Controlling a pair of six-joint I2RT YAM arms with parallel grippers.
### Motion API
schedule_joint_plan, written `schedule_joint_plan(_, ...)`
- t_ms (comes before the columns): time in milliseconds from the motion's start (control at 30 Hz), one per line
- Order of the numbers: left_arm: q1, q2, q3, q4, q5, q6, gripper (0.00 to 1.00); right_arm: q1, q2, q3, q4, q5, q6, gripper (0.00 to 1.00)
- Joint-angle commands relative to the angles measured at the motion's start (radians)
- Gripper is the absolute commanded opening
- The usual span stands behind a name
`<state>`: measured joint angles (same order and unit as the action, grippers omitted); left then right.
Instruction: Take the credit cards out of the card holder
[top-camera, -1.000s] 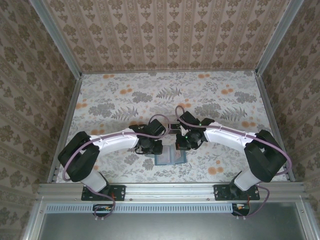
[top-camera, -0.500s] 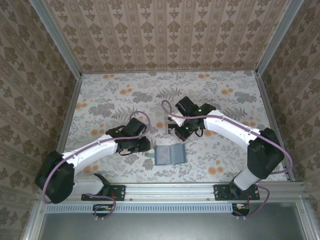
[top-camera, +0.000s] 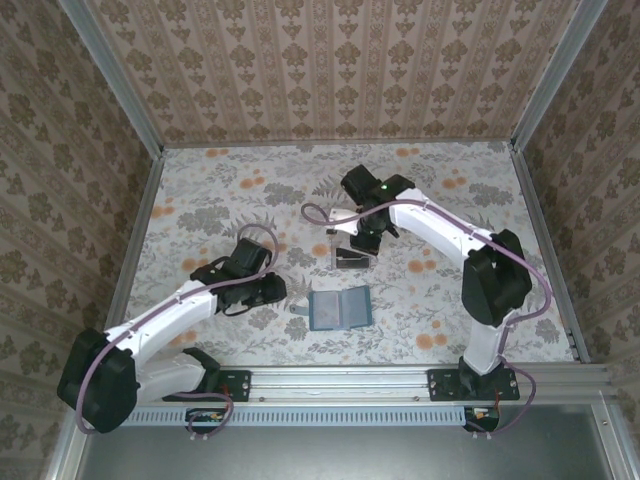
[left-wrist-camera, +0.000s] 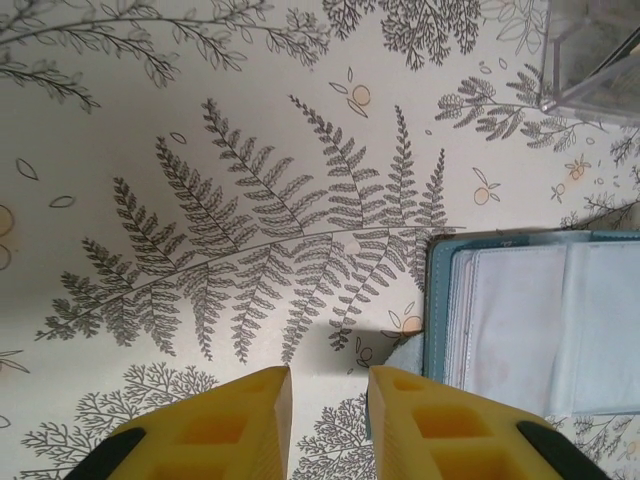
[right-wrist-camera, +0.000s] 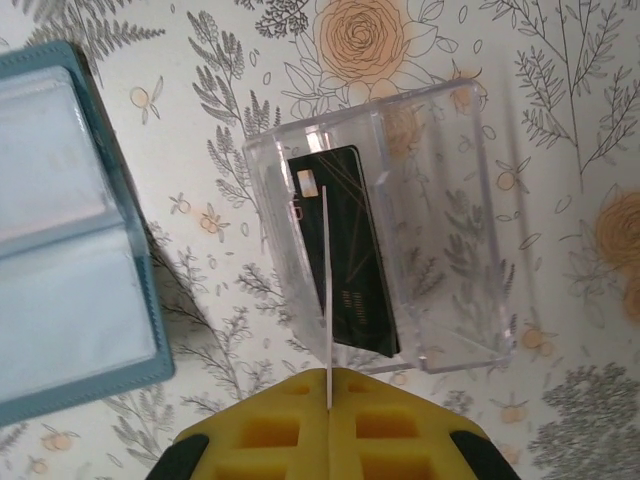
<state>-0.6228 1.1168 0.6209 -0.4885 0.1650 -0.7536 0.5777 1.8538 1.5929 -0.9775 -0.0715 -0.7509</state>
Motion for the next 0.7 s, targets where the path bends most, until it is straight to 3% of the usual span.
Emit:
schedule_joint_plan(0,0.025,-0.011,0.004,-0.024,0.023,0.036,0.27,-0.011,0.069,0.091,-0.102,0.031,-0.133,0.0)
schedule_joint_plan(233,0.067,-0.012,0.023,-0.049,0.031,0.058,0.27,-0.032,0.194,0.273,-0.179,0.051,-0.191,0.0)
schedule_joint_plan(667,0.092,-0.058,-0.002,-0.065,0.03,0.047,0.26,-0.035,0.366,0.454,-0.323,-0.027,-0.238,0.0)
